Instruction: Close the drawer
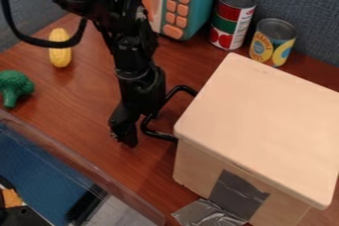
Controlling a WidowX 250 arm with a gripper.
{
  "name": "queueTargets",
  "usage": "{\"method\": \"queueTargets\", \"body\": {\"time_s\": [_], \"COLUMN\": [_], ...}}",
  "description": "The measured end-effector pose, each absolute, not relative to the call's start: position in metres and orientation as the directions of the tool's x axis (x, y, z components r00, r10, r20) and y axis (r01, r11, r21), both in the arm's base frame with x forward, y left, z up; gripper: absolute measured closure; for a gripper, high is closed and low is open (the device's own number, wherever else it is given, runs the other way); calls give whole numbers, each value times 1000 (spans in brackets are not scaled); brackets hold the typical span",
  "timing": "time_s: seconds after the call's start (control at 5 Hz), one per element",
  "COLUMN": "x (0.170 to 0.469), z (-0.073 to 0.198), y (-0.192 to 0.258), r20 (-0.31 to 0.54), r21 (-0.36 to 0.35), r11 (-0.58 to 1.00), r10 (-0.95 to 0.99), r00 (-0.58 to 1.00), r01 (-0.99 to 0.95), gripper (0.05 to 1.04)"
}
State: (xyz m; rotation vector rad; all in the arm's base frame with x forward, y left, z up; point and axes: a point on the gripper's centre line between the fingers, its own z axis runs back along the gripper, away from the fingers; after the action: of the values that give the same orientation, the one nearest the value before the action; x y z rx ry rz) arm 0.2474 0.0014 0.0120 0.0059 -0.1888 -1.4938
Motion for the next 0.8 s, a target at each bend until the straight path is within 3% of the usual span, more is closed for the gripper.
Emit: {"method": "queueTargets", "body": {"time_s": [0.2,0.4,0.6,0.8], "x": [244,235,212,185], "z": [15,41,72,99], "y": [3,41,90,111], "r20": [119,122,123,135], "r21": [124,170,207,219], "r11": [86,239,478,667], "r10": [-990,-968,-879,-743], "r00": [72,220,461,655], "r01": [988,956,854,712], "gripper": [84,84,85,85]}}
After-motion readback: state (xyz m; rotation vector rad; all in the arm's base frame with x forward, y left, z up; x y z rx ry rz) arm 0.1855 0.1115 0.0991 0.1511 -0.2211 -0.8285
